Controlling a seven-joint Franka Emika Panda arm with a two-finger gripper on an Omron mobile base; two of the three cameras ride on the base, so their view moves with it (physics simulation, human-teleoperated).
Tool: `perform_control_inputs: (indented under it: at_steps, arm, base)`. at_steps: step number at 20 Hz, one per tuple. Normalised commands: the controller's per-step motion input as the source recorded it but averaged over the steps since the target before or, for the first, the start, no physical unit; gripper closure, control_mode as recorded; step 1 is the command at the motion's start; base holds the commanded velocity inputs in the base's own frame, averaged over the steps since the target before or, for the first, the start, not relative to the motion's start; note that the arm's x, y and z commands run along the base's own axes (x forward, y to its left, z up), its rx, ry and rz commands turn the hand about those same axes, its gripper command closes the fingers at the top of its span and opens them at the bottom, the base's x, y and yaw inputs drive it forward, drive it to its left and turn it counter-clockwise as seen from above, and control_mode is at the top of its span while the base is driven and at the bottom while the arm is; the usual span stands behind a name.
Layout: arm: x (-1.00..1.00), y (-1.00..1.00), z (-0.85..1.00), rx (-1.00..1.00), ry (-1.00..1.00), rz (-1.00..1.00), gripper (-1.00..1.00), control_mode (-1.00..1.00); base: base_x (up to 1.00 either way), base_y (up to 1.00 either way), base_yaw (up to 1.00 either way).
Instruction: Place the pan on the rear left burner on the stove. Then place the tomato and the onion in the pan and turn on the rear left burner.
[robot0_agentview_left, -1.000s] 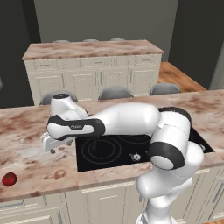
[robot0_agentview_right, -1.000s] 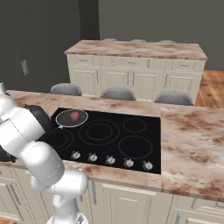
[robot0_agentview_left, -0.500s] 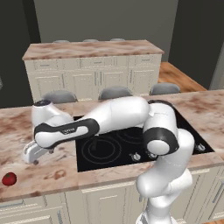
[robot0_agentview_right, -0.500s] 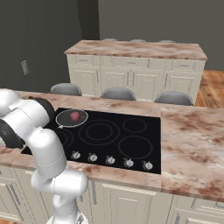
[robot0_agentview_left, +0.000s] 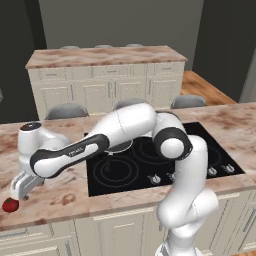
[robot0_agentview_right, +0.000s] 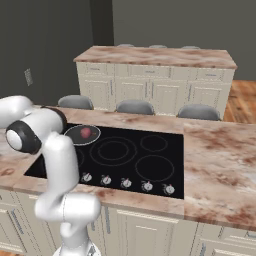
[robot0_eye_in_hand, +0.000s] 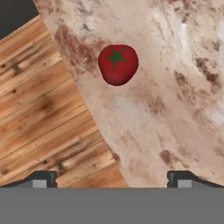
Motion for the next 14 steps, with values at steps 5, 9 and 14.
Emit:
perform_control_inputs:
  at_steps: [5,9,14]
  arm:
    - [0.00,0.35,-0.17,-0.01,0.00,0.08,-1.00,-1.00]
    - [0.00,0.32,-0.41,-0.07,0.00,0.03,-1.00,-1.00]
    - [0.01,0.17,-0.36,-0.04,0.00,0.01,-1.00,-1.00]
  base:
    - [0.00,0.00,0.00]
    - [0.00,0.00,0.00]
    - [0.00,0.00,0.00]
